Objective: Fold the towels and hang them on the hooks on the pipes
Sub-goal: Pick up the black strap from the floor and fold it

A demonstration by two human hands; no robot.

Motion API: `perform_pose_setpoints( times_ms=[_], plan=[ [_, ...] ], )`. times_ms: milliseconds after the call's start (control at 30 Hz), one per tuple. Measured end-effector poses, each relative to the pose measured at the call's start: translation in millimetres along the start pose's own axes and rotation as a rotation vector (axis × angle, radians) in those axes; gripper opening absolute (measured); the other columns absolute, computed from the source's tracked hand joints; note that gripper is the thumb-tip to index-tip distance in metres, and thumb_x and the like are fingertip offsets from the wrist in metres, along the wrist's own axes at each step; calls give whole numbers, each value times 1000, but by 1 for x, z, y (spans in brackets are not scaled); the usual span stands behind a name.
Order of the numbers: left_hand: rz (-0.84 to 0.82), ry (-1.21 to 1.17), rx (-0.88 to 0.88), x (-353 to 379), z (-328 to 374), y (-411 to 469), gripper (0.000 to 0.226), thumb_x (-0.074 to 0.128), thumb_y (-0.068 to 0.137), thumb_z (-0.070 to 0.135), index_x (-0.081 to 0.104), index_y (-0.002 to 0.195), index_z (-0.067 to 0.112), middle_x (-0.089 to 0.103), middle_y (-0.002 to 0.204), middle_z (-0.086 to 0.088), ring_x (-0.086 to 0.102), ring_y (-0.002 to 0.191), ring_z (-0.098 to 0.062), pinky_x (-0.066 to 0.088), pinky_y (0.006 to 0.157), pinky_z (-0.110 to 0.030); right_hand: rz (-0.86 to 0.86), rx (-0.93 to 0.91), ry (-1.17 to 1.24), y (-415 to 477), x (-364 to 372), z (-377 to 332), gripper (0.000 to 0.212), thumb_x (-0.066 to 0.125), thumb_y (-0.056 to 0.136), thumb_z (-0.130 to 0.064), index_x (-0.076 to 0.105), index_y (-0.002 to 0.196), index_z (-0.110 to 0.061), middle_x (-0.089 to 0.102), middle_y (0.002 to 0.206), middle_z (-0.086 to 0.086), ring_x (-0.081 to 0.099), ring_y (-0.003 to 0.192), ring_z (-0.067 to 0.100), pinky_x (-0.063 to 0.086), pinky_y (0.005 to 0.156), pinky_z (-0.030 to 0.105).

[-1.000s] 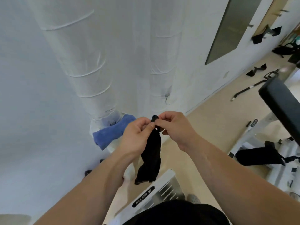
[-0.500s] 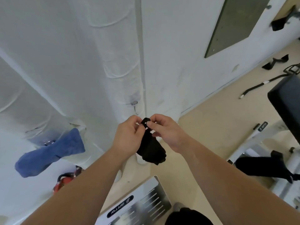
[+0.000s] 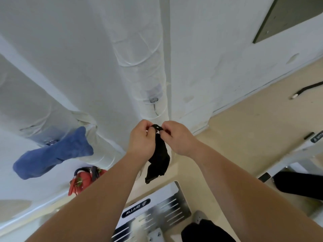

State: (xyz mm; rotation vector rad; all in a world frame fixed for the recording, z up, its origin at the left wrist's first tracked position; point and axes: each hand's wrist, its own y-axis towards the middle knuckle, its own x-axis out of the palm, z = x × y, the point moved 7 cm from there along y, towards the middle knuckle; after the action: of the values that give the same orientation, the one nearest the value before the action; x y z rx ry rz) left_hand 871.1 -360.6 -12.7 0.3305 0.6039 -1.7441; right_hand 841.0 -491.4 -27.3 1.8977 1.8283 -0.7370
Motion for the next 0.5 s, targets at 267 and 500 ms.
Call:
perform_pose_setpoints(
  times_ms=[267, 500],
  plan=[
    [-360, -113, -223, 16, -18, -4, 26, 41, 102, 21, 58, 87, 10, 56, 58, 9, 53, 53, -7, 43, 53, -22, 25, -5, -34, 4, 8, 30, 18, 54, 97, -15, 52, 79, -13, 49, 75, -3, 49, 72, 20, 40, 67, 31],
    [11, 276, 279, -11, 8, 33, 18, 50, 103, 17, 56, 89, 7, 53, 68, 0, 50, 62, -17, 41, 58, -32, 164, -179, 17, 30, -21, 3, 13, 57, 97, -16, 57, 86, -9, 50, 80, -3, 43, 74, 12, 36, 70, 16]
  ],
)
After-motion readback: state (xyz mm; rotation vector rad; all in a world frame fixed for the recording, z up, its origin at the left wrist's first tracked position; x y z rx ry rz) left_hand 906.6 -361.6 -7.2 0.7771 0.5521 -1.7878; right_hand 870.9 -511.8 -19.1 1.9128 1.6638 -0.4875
